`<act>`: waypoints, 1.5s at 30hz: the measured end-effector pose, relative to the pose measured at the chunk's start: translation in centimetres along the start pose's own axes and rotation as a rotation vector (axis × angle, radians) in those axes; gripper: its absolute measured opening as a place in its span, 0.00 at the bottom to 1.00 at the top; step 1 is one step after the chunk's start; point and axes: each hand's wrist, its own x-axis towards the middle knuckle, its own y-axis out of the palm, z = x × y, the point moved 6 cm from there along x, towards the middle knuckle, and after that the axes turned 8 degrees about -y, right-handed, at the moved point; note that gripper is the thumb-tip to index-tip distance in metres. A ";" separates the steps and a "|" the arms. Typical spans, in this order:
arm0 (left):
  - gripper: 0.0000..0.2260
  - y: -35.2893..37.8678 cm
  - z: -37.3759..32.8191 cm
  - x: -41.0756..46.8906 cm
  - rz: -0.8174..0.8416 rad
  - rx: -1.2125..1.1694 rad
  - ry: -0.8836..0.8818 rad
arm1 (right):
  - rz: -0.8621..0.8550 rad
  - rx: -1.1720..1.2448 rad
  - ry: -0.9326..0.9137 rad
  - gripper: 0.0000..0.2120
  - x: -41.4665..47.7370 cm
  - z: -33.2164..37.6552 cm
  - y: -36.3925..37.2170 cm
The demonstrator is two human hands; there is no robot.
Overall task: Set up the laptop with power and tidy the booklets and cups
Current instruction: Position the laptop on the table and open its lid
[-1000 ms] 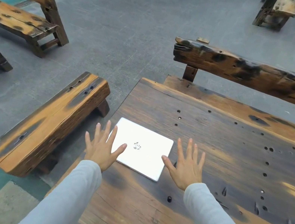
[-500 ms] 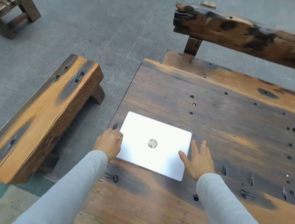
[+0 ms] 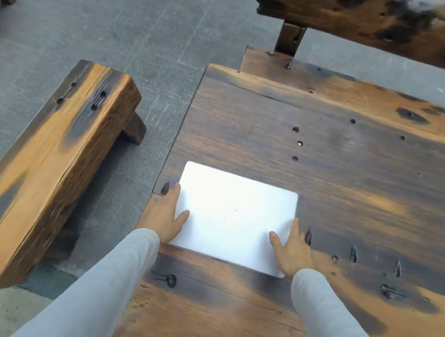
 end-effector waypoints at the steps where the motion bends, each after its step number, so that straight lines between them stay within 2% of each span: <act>1: 0.34 0.2 0.0 0.2 0.011 -0.006 -0.012 | 0.004 0.023 0.027 0.40 0.1 -0.1 0.1; 6: 0.36 1.0 -0.6 0.4 0.073 -0.173 -0.108 | -0.051 0.131 0.087 0.40 0.7 0.6 0.3; 13: 0.39 0.3 -0.8 0.8 0.041 -0.494 -0.238 | -0.227 0.590 0.211 0.37 1.1 0.2 -0.7; 16: 0.40 0.4 -0.3 1.0 0.064 -0.642 -0.302 | -0.255 0.754 0.228 0.30 1.1 -0.5 -1.1; 19: 0.41 0.2 -0.1 1.4 0.073 -0.686 -0.333 | -0.253 0.852 0.242 0.24 1.2 -0.9 -1.0; 22: 0.41 0.1 0.1 1.9 0.094 -0.751 -0.367 | -0.250 0.890 0.258 0.19 1.3 -1.3 -0.5; 25: 0.40 0.1 0.1 1.9 0.120 -0.809 -0.363 | -0.252 0.901 0.255 0.11 1.3 -1.2 0.1; 28: 0.39 0.0 0.3 1.4 0.120 -0.802 -0.368 | -0.298 0.864 0.245 0.17 1.0 -0.7 0.3; 33: 0.35 -0.3 0.8 0.3 0.074 -0.846 -0.396 | -0.335 0.821 0.240 0.18 0.1 0.5 -1.0; 35: 0.28 -0.1 0.9 -0.1 0.082 -0.859 -0.436 | -0.365 0.784 0.232 0.18 -0.5 1.2 -1.8; 37: 0.15 -0.2 0.5 -0.7 0.088 -0.862 -0.445 | -0.401 0.753 0.220 0.16 -1.2 1.6 -2.5; 38: 0.14 -0.3 0.2 -0.9 0.082 -0.875 -0.444 | -0.416 0.742 0.210 0.15 -1.5 1.7 -2.8; 40: 0.15 -0.7 -0.1 -1.5 0.097 -0.882 -0.454 | -0.431 0.735 0.196 0.14 -2.3 1.8 -3.6; 43: 0.24 -1.6 -0.7 -2.6 0.068 -0.963 -0.475 | -0.428 0.771 0.181 0.18 -3.2 1.5 -5.1; 45: 0.18 -2.4 -1.3 -3.3 0.051 -0.984 -0.439 | -0.421 0.822 0.177 0.18 -3.8 1.0 -6.0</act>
